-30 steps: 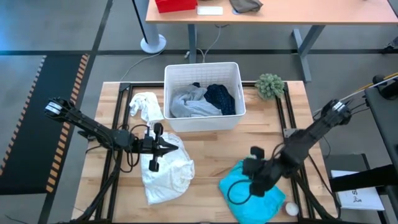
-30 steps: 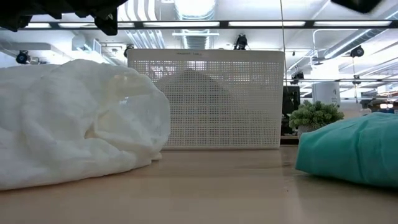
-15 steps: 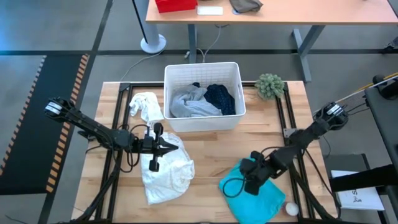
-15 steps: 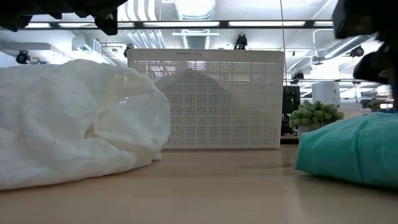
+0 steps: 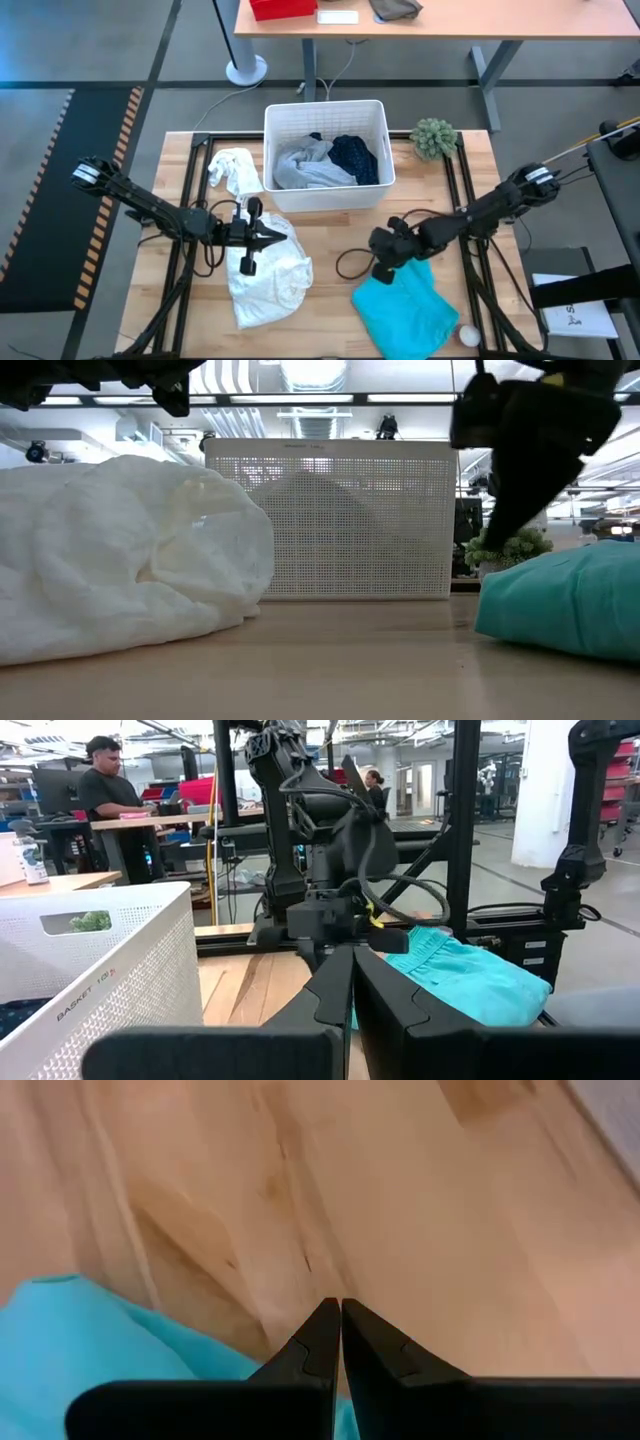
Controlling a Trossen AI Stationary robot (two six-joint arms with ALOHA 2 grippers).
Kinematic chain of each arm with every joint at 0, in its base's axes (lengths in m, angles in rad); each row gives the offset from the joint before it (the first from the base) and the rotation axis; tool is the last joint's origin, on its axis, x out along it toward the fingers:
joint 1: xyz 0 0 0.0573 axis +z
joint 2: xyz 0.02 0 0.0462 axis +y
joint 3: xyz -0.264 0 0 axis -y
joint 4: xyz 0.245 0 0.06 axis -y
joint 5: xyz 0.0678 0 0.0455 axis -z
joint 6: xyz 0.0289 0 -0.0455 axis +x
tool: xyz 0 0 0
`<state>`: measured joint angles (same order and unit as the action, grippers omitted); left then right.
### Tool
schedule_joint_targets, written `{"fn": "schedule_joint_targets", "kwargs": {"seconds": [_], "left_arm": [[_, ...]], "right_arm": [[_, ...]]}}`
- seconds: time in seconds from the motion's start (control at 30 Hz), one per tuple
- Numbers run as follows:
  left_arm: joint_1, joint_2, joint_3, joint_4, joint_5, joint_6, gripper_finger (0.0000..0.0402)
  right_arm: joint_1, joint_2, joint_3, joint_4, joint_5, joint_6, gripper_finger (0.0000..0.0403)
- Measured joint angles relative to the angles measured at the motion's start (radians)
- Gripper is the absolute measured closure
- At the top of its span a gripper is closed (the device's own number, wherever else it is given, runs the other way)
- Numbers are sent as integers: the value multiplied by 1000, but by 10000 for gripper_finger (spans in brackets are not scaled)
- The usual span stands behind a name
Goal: Sort clothes
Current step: Put the light blue shorts into the white laundry bin
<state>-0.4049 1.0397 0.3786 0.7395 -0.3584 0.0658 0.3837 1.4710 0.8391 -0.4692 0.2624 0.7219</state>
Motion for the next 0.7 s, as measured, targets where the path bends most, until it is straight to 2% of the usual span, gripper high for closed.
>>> {"fn": "schedule_joint_targets", "kwargs": {"seconds": [0.17,0.37,0.7], "left_arm": [[0,0,0,0,0,-4,402],[0,0,0,0,0,-8,402],[2,0,0,-2,0,-19,402]], "right_arm": [[7,-57,11,45,-8,-104,403],[109,-127,50,4,-29,-144,403],[268,-75,37,-36,-233,84,403]]}}
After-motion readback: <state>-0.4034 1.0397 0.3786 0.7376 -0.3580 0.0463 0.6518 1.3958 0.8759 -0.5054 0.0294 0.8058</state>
